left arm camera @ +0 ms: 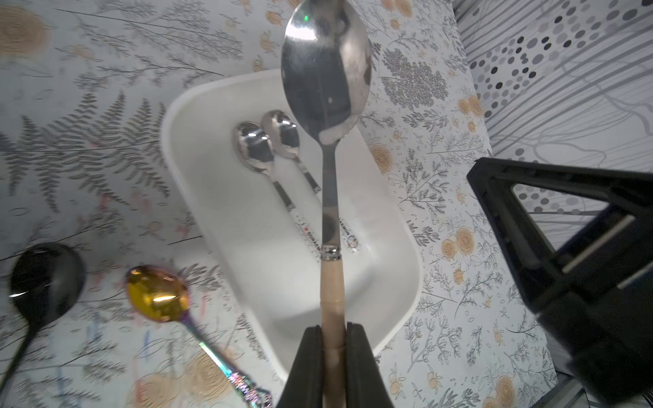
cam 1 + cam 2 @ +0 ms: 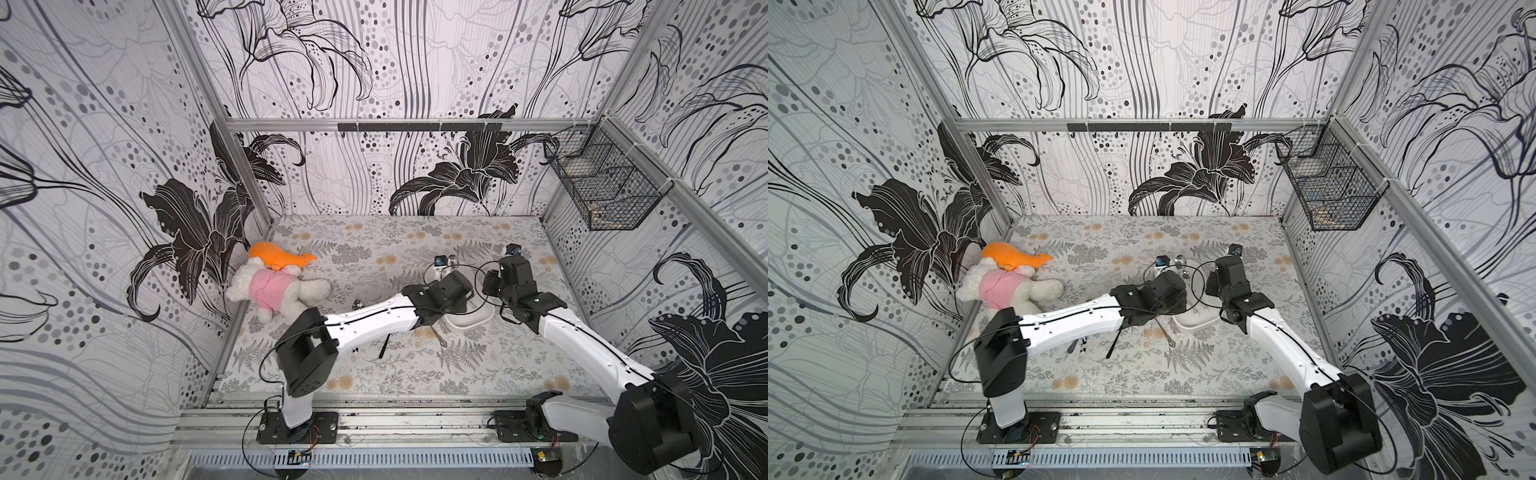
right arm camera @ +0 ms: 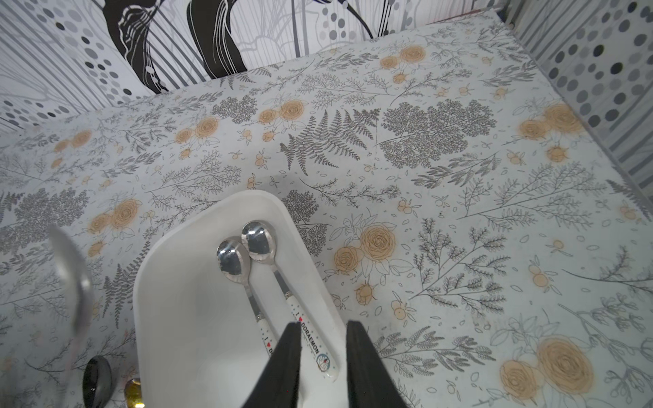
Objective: Put the spoon into the storage box
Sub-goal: Place the spoon in the storage box.
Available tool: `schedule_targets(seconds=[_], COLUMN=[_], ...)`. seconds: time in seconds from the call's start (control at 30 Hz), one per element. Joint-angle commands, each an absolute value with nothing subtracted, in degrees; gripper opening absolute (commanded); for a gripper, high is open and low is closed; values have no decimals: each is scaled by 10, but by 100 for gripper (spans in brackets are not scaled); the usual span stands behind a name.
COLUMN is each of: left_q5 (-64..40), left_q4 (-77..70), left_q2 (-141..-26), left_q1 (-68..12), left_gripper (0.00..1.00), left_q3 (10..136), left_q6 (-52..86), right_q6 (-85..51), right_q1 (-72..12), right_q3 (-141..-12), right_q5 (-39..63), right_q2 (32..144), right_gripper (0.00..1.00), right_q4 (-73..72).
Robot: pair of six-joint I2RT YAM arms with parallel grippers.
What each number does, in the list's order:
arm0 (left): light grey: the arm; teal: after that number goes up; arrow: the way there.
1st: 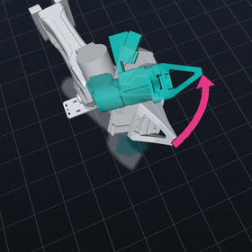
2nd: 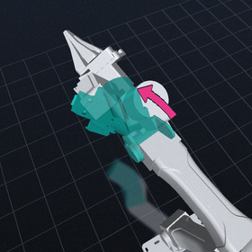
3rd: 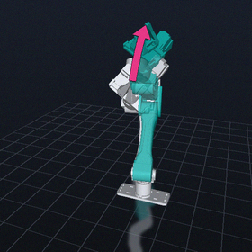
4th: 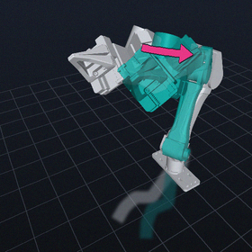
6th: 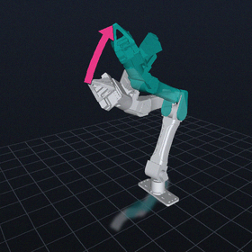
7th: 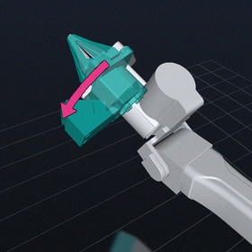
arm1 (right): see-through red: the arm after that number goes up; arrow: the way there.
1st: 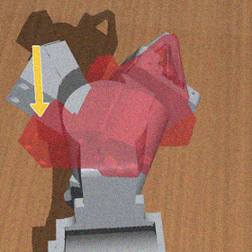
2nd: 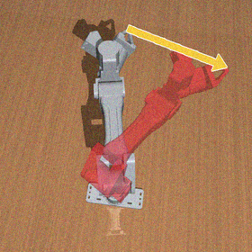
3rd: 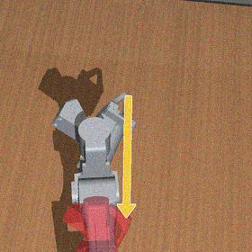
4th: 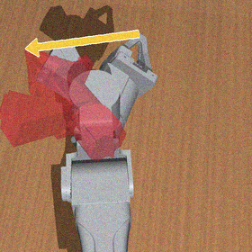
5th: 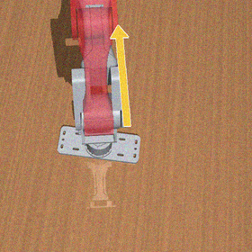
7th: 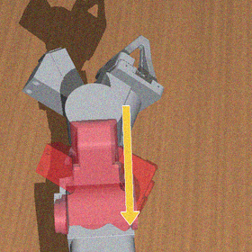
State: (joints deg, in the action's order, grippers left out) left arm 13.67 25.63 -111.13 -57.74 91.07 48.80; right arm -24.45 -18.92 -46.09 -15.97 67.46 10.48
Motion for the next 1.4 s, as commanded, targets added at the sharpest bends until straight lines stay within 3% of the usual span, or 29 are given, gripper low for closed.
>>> schedule_targets(seconds=[0.0, 0.2, 0.47, 1.13, 1.37], left_q5=[133, 163, 195, 203, 195], left_q4=[297, 403, 362, 389, 388], left_q2=[-1172, -1281, -1273, -1334, -1338], left_q1=[-577, -576, -568, -541, -541], left_gripper=[0, 0, 0, 0, 13], left_q3=[985, 1105, 1035, 1066, 1070], left_q6=[499, 563, 637, 673, 664], right_q6=[-266, -271, -275, -275, -275], right_q1=[-183, -182, -182, -182, -182], right_q3=[-445, -439, -435, -433, -434], right_q5=[-189, -197, -195, -188, -186], right_q2=[646, 636, 628, 630, 628], right_gripper=[26, 26, 26, 25, 26], right_q4=[79, 80, 76, 74, 74])
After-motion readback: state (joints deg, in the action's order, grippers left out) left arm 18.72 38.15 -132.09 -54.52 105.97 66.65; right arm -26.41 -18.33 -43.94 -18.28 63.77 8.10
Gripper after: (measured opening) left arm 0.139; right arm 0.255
